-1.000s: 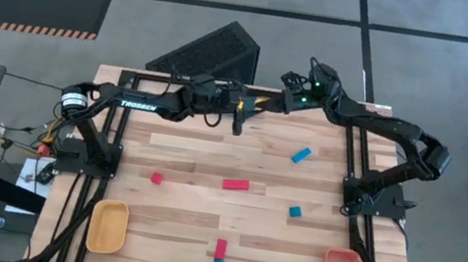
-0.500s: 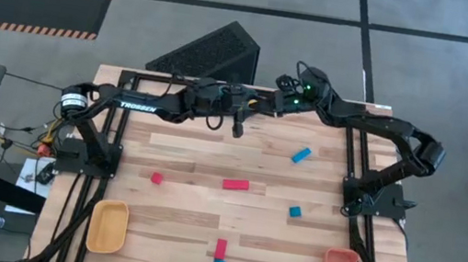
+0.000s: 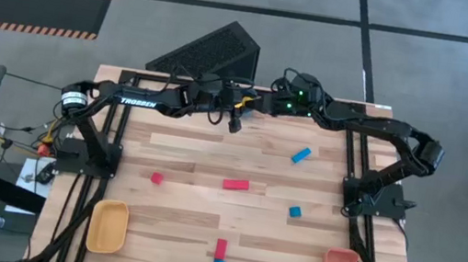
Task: Sort & place blocks by color
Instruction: Put the yellow block into the blue bin
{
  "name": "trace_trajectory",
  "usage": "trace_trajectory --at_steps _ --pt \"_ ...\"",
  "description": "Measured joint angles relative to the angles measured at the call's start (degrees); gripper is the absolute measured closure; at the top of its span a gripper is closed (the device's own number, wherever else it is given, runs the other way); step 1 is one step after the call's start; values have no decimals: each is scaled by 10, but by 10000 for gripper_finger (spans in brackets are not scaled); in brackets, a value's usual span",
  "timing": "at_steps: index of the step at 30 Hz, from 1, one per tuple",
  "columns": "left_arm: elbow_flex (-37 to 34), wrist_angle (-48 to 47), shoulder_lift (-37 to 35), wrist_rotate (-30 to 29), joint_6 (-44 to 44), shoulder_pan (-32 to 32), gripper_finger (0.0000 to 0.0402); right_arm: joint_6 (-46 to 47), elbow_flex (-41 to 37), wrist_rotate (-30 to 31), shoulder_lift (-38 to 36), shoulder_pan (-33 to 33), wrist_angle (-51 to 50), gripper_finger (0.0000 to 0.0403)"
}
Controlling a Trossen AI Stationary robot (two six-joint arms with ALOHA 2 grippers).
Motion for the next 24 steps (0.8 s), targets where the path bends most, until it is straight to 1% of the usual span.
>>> trace_trajectory --at_steps 1,3,7,9,10,13,16,18,20,22,24 --pt "0 0 0 9 6 0 286 0 0 14 0 1 2 107" --pt "0 2 0 23 18 -7 293 1 -1 19 -1 1 20 107" --pt "-1 14 -3 16 42 -16 297 21 -5 -2 -2 1 66 107" --pt "-1 34 -5 22 35 -15 296 50 -5 -18 -7 -4 77 107" --pt "-2 43 -10 32 23 -12 291 69 -5 -30 -8 -6 81 106" --pt "-4 83 -24 99 3 -1 278 117 -1 -62 -10 -14 107 95" --pt "-4 95 -35 128 16 12 281 126 -1 -73 -10 -11 157 81" --pt "-1 91 -36 137 22 22 288 128 -4 -66 -9 -3 201 71" --pt "1 90 -38 167 10 33 292 124 -5 -52 -12 1 225 65" --pt "1 94 -38 213 -5 41 292 109 -5 -33 -23 3 219 61" --pt "0 114 -37 241 -20 44 290 107 -5 -20 -36 3 204 58"
